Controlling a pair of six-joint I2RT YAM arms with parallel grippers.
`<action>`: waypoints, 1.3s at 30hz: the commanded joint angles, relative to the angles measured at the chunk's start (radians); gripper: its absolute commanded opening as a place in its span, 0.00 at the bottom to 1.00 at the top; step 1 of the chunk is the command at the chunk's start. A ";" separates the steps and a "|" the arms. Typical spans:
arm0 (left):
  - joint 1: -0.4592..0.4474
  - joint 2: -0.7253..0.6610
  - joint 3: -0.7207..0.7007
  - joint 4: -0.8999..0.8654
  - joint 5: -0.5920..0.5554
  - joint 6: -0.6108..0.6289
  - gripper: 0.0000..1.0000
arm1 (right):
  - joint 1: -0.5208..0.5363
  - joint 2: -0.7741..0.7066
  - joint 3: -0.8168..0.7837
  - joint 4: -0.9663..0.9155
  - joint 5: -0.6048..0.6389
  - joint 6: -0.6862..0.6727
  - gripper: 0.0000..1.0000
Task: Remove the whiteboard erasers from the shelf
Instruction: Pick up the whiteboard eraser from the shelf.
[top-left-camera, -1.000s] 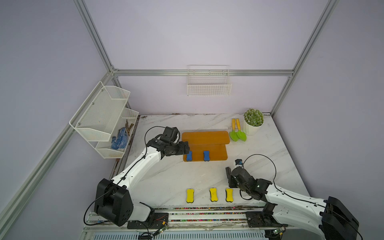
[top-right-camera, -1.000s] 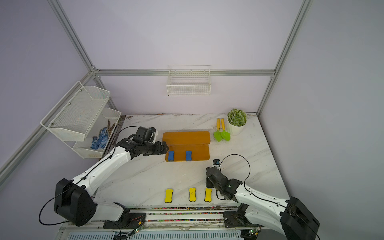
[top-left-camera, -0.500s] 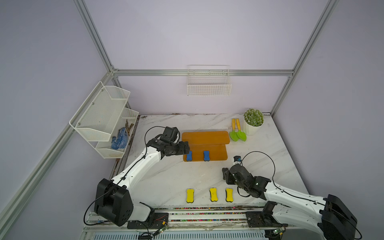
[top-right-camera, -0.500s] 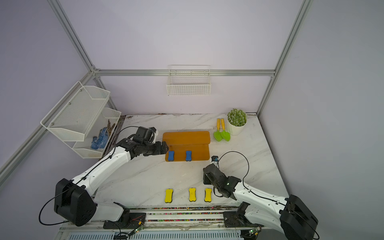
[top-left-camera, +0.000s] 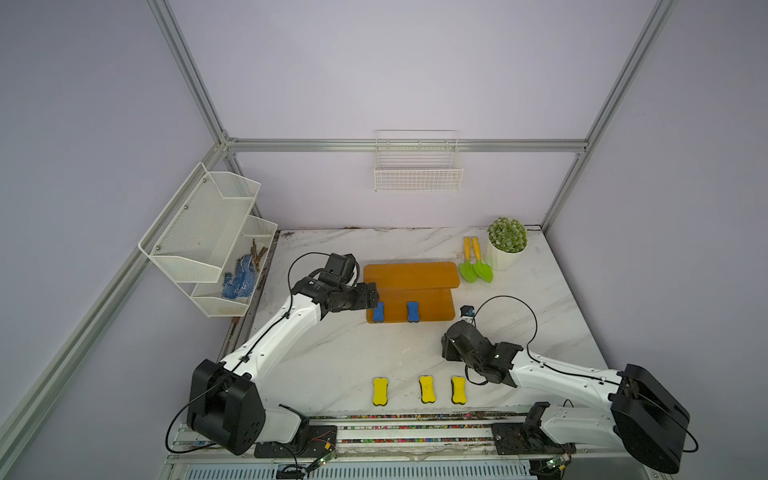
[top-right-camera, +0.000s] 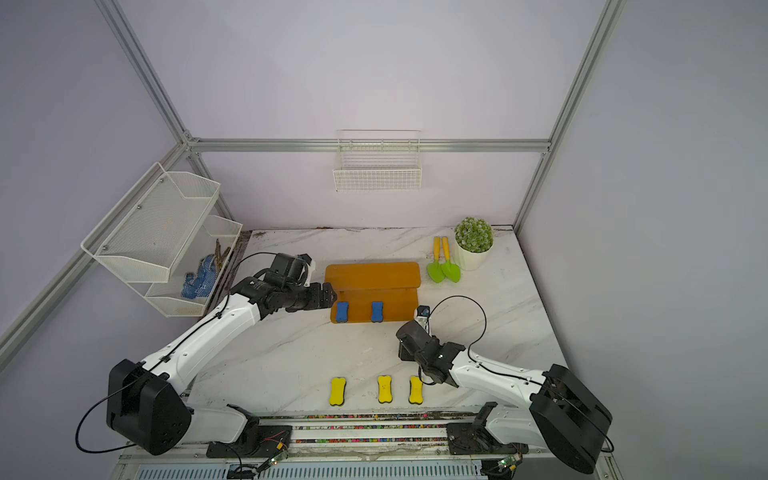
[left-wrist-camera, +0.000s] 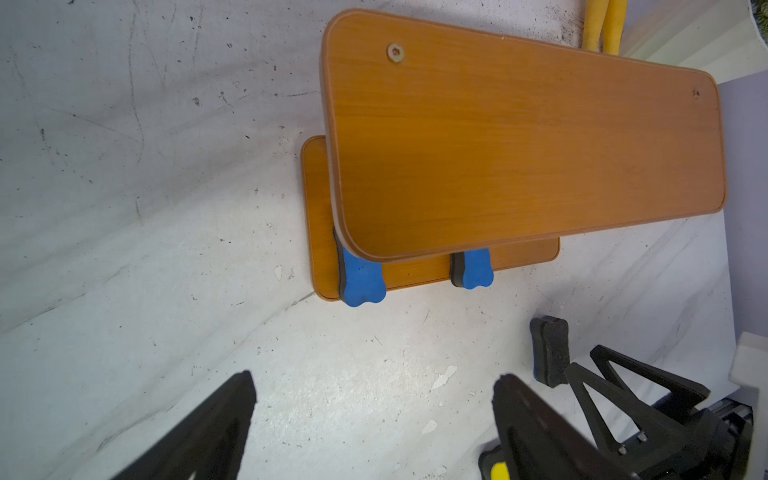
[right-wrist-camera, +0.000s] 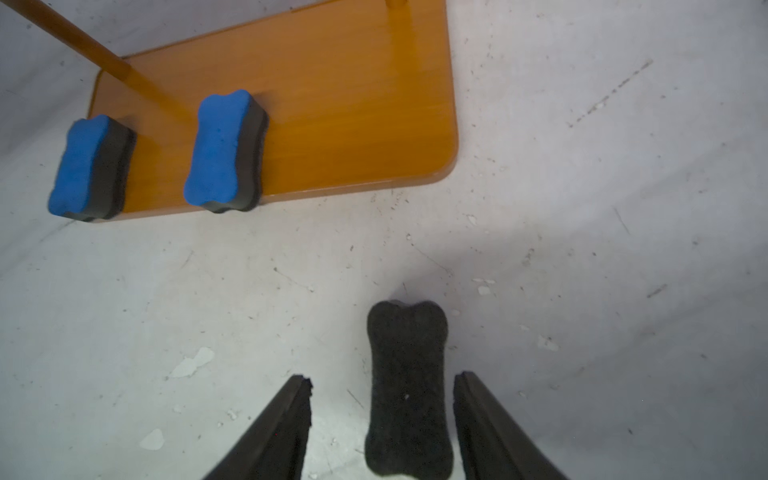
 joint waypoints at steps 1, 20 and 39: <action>0.009 -0.044 0.011 -0.021 -0.057 0.017 0.93 | 0.014 0.004 -0.011 0.188 -0.049 -0.028 0.59; 0.096 -0.061 0.013 -0.036 -0.001 0.050 0.94 | 0.067 0.387 0.042 0.756 0.095 -0.224 0.59; 0.128 -0.071 -0.009 -0.035 0.034 0.068 0.94 | 0.102 0.585 0.133 0.849 0.279 -0.297 0.60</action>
